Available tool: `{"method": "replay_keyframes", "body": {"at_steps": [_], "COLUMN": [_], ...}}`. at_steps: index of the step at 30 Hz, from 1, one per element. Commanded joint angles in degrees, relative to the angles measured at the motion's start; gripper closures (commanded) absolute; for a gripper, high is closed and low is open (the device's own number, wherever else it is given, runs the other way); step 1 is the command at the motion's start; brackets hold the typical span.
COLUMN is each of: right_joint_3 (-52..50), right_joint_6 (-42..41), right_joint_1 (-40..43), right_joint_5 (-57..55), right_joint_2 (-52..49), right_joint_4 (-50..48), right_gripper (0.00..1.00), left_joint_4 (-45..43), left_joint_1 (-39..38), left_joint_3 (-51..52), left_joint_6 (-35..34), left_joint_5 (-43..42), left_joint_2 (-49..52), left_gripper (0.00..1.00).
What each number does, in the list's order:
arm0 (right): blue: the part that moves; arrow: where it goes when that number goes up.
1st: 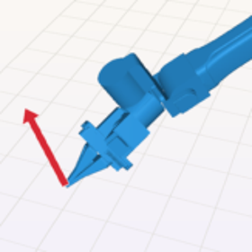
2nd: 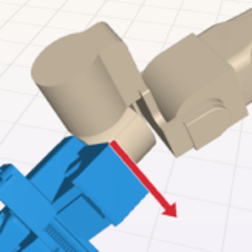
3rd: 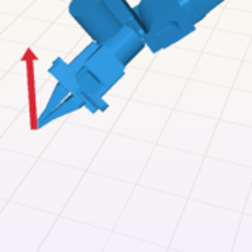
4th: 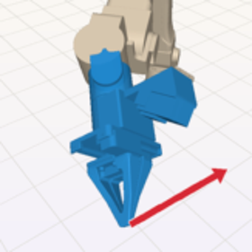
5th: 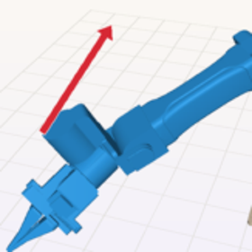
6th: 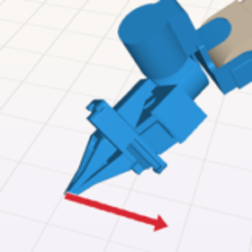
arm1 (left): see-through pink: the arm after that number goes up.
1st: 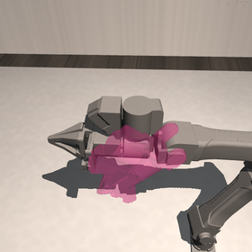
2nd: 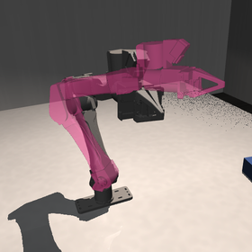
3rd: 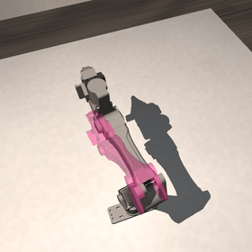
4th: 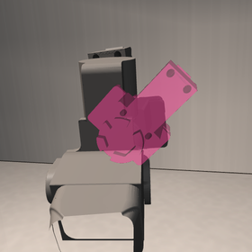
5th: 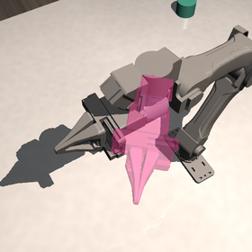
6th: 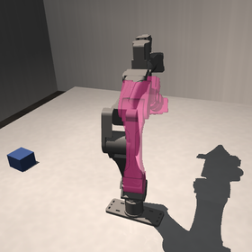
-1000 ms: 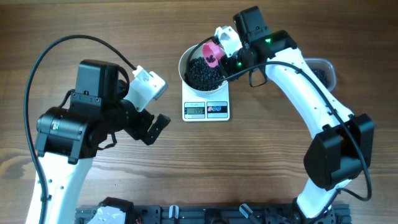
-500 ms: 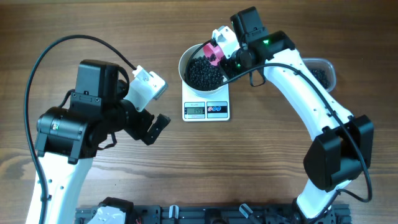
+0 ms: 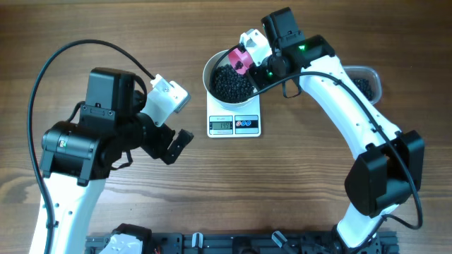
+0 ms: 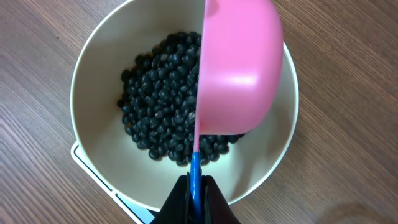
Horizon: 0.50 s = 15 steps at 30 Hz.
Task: Scoop item into bowl and weigh 150g on scale
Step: 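Hold the tilted scoop over the bowl, shaking out small amounts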
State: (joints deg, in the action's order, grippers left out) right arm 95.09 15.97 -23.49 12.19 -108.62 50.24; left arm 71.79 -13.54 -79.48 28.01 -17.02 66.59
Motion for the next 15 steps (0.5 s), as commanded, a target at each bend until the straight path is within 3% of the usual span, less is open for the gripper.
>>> {"method": "replay_keyframes", "body": {"at_steps": [1, 15], "right_joint_3": [1.29, 1.29], "right_joint_6": [-0.13, -1.18], "right_joint_1": [-0.17, -0.09], "right_joint_5": [2.97, 2.97], "right_joint_2": [2.01, 2.01], "right_joint_4": [-0.31, -0.31], "right_gripper": [0.96, 0.96], "left_joint_4": [-0.20, -0.20], "left_joint_1": [-0.07, -0.07], "left_joint_3": [-1.01, -1.01], "left_joint_6": [-0.35, -0.35], "left_joint_5": [-0.07, -0.07], "left_joint_2": [0.33, 0.33], "left_gripper": [0.00, 0.00]}}
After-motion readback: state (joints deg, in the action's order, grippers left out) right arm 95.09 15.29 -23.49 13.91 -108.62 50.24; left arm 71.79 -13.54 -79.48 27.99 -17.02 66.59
